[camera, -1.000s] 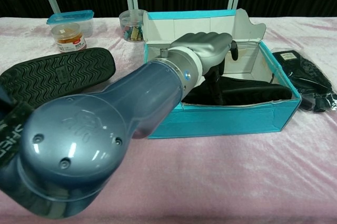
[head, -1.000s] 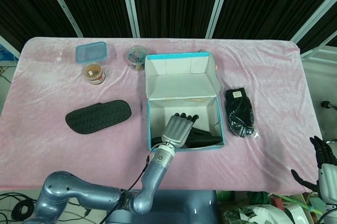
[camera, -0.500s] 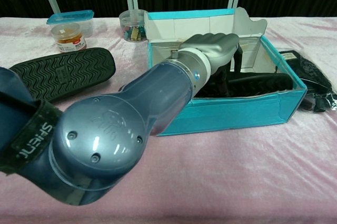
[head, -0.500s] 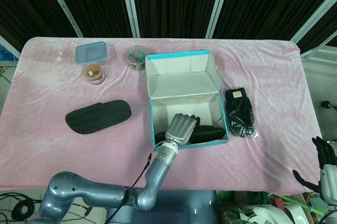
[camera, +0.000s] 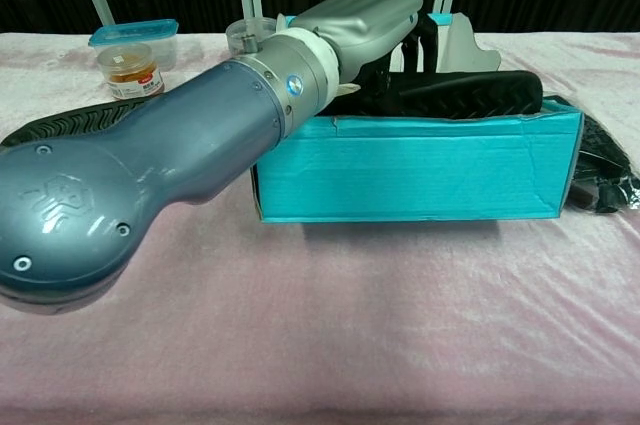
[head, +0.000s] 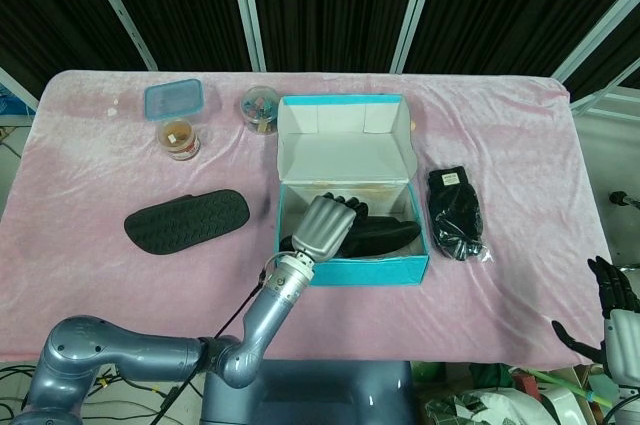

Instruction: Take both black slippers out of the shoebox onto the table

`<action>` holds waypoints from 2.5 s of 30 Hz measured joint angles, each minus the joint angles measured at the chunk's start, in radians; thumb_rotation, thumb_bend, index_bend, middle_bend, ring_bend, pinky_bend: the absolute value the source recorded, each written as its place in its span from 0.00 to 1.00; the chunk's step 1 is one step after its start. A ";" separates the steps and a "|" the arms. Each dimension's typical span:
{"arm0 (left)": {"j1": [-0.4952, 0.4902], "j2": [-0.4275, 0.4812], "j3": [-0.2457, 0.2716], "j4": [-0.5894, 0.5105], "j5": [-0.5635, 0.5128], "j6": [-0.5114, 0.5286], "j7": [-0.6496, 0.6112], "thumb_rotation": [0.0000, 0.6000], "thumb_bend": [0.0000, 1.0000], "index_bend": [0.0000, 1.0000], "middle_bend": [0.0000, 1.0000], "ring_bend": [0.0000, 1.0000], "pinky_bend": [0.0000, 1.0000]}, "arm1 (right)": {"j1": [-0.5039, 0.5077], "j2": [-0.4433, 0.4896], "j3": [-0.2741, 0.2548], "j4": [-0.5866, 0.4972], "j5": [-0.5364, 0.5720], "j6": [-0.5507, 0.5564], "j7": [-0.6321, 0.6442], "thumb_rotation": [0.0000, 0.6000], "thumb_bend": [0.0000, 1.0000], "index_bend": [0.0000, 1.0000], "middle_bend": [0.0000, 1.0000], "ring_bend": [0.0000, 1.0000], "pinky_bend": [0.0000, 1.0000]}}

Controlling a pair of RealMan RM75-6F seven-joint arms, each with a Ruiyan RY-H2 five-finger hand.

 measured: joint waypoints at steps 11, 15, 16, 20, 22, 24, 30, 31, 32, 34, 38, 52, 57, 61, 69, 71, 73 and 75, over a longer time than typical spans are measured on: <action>0.002 -0.043 0.065 0.118 0.179 0.081 -0.020 1.00 0.36 0.40 0.58 0.46 0.56 | -0.005 0.004 0.000 -0.003 0.006 0.000 0.007 1.00 0.10 0.02 0.04 0.00 0.18; 0.021 -0.086 0.024 0.120 0.166 0.106 -0.122 1.00 0.36 0.39 0.58 0.46 0.56 | -0.004 0.004 0.000 -0.002 0.006 -0.001 0.010 1.00 0.10 0.02 0.04 0.00 0.18; 0.025 -0.095 0.010 0.118 0.157 0.107 -0.148 1.00 0.36 0.39 0.58 0.46 0.56 | -0.004 0.004 0.000 -0.001 0.006 -0.001 0.011 1.00 0.10 0.02 0.04 0.00 0.18; 0.037 -0.130 -0.033 0.138 0.153 0.131 -0.214 1.00 0.35 0.36 0.57 0.46 0.57 | -0.004 0.003 0.000 0.003 0.008 -0.004 0.014 1.00 0.10 0.02 0.04 0.00 0.18; 0.043 -0.147 -0.034 0.162 0.165 0.155 -0.215 1.00 0.35 0.35 0.57 0.45 0.60 | -0.004 0.002 0.000 0.004 0.008 -0.006 0.016 1.00 0.10 0.02 0.04 0.00 0.18; 0.052 -0.164 -0.046 0.165 0.150 0.158 -0.228 1.00 0.36 0.34 0.57 0.45 0.62 | -0.003 0.001 0.000 0.005 0.007 -0.007 0.017 1.00 0.10 0.02 0.04 0.00 0.18; 0.072 -0.191 -0.112 0.121 0.018 0.145 -0.221 1.00 0.37 0.34 0.57 0.45 0.62 | -0.004 0.001 0.001 0.006 0.009 -0.007 0.018 1.00 0.10 0.02 0.04 0.00 0.18; 0.073 -0.193 -0.124 0.112 0.001 0.144 -0.206 1.00 0.37 0.34 0.57 0.45 0.62 | -0.004 0.001 0.002 0.006 0.010 -0.007 0.018 1.00 0.10 0.02 0.04 0.00 0.18; 0.075 -0.195 -0.134 0.105 -0.014 0.144 -0.193 1.00 0.37 0.34 0.57 0.45 0.61 | -0.003 0.001 0.002 0.006 0.010 -0.007 0.018 1.00 0.10 0.02 0.04 0.00 0.18; 0.076 -0.195 -0.143 0.098 -0.021 0.147 -0.185 1.00 0.37 0.34 0.57 0.44 0.59 | -0.003 0.001 0.002 0.007 0.009 -0.008 0.017 1.00 0.10 0.02 0.04 0.00 0.18; 0.078 -0.191 -0.132 0.105 0.069 0.183 -0.223 1.00 0.37 0.34 0.57 0.44 0.56 | 0.000 0.001 0.003 0.006 0.010 -0.013 0.015 1.00 0.10 0.02 0.04 0.00 0.18; 0.189 0.030 -0.060 -0.178 0.302 0.324 -0.251 1.00 0.36 0.32 0.57 0.44 0.46 | 0.013 0.006 0.009 -0.001 0.003 -0.020 0.006 1.00 0.10 0.02 0.04 0.00 0.18; 0.259 0.231 -0.025 -0.440 0.180 0.287 -0.084 1.00 0.36 0.33 0.56 0.43 0.44 | 0.018 0.006 0.010 -0.001 0.003 -0.028 0.006 1.00 0.10 0.02 0.04 0.00 0.18; 0.326 0.399 0.016 -0.589 0.088 0.267 -0.013 1.00 0.36 0.33 0.56 0.43 0.44 | 0.027 0.005 0.012 0.001 0.004 -0.039 0.006 1.00 0.10 0.02 0.04 0.00 0.18; 0.460 0.551 0.137 -0.662 0.023 0.286 0.004 1.00 0.36 0.33 0.56 0.43 0.44 | 0.049 0.004 0.018 0.001 -0.004 -0.056 0.005 1.00 0.10 0.02 0.04 0.00 0.18; 0.478 0.545 0.153 -0.642 0.025 0.297 -0.012 1.00 0.36 0.33 0.56 0.43 0.44 | 0.052 0.003 0.019 0.003 -0.003 -0.060 0.006 1.00 0.10 0.02 0.04 0.00 0.18; 0.494 0.530 0.165 -0.610 0.021 0.305 -0.036 1.00 0.36 0.33 0.56 0.43 0.44 | 0.054 0.004 0.020 0.004 -0.002 -0.061 0.007 1.00 0.10 0.02 0.04 0.00 0.18; 0.501 0.506 0.172 -0.567 0.019 0.306 -0.057 1.00 0.36 0.33 0.56 0.43 0.44 | 0.056 0.006 0.021 0.003 -0.002 -0.061 0.006 1.00 0.10 0.02 0.04 0.00 0.18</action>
